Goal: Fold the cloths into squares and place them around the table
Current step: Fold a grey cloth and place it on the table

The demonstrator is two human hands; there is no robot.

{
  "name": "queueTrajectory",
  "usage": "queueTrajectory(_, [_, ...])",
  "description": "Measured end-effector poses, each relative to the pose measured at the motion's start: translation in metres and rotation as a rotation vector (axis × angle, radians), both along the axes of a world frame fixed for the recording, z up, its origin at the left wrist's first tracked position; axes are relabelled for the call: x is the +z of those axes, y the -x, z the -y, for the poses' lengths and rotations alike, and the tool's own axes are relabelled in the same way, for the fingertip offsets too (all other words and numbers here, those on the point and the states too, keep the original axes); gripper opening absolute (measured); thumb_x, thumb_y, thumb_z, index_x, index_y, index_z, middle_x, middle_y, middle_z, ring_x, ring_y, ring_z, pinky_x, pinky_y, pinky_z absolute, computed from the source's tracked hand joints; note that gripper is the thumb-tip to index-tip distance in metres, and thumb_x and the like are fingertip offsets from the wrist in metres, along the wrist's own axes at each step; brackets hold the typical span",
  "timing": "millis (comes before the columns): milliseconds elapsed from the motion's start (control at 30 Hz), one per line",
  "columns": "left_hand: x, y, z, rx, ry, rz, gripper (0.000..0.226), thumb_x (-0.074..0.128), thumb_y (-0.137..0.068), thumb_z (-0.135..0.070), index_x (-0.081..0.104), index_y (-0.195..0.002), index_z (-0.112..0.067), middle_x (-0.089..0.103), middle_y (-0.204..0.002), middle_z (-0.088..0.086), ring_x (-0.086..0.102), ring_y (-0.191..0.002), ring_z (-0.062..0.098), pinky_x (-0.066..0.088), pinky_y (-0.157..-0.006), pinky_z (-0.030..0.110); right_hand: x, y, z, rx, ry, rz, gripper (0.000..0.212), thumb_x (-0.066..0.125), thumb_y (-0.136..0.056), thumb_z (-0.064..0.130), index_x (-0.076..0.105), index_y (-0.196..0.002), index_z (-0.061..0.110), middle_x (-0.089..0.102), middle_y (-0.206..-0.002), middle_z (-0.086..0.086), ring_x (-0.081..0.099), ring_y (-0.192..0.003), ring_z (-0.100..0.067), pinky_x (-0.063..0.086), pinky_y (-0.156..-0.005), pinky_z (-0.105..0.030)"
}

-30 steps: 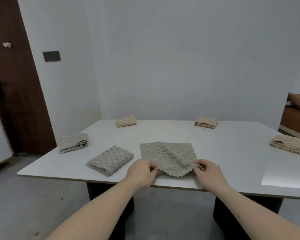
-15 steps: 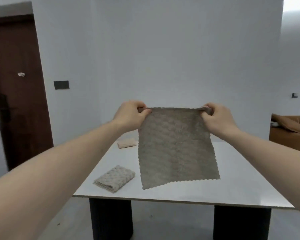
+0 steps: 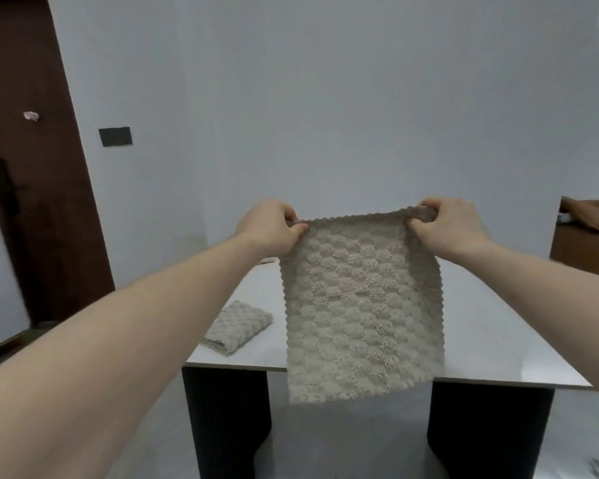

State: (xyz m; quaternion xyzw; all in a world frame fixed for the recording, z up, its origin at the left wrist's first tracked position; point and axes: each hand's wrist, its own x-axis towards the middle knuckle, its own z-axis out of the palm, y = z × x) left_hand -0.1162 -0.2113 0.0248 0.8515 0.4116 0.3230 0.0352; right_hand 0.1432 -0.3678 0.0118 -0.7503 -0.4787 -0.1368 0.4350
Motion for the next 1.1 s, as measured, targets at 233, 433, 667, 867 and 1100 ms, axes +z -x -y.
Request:
queueTrajectory(233, [-0.063,-0.032,-0.034,0.049,0.132,-0.001,0.039,0.064,-0.091,-0.058,0.067,-0.075,-0.023,0.068,-0.070,-0.006,0.064,-0.075,0.018,0.056,-0.077,0.037,-0.064,-0.037,-0.044,-0.029,0.132,-0.005,0.014,0.060,-0.090,0.026,0.073,-0.089,0.030,0.072,-0.087,0.006,0.064,-0.086,-0.023,0.050,-0.070,-0.032])
queueTrajectory(433, [-0.091,-0.075,-0.050,0.048,0.194,0.065,0.023,0.065,-0.096,-0.047,0.074,-0.089,-0.028,0.071,-0.081,-0.009,0.066,-0.082,0.018,0.052,-0.068,0.030,-0.095,-0.060,-0.071,-0.109,0.102,-0.081,0.020,0.063,-0.087,0.021,0.070,-0.080,0.040,0.072,-0.087,0.002,0.065,-0.082,-0.027,0.048,-0.069,-0.030])
queueTrajectory(667, [-0.104,-0.106,-0.066,0.060,0.194,0.145,0.025,0.062,-0.096,-0.043,0.068,-0.077,-0.029,0.074,-0.082,-0.005,0.069,-0.084,0.020,0.056,-0.074,0.032,-0.108,-0.073,-0.082,-0.064,0.016,-0.136,0.029,0.055,-0.093,0.010,0.073,-0.094,0.033,0.063,-0.092,0.007,0.057,-0.093,-0.020,0.043,-0.083,-0.026])
queueTrajectory(867, [-0.119,-0.107,-0.065,0.008,0.226,0.141,0.015,0.065,-0.094,-0.039,0.073,-0.085,-0.031,0.074,-0.083,-0.012,0.071,-0.079,0.014,0.061,-0.077,0.036,-0.120,-0.082,-0.073,-0.003,0.050,-0.151,0.027,0.054,-0.090,0.007,0.075,-0.098,0.023,0.073,-0.103,0.003,0.064,-0.102,-0.019,0.045,-0.086,-0.025])
queueTrajectory(1100, [-0.141,-0.094,-0.041,-0.035,0.199,0.082,0.012,0.064,-0.094,-0.039,0.074,-0.089,-0.033,0.073,-0.095,-0.015,0.066,-0.096,0.011,0.056,-0.083,0.032,-0.140,-0.081,-0.042,0.074,0.172,-0.147,0.026,0.056,-0.087,0.007,0.075,-0.089,0.025,0.073,-0.092,0.009,0.066,-0.093,-0.012,0.046,-0.079,-0.026])
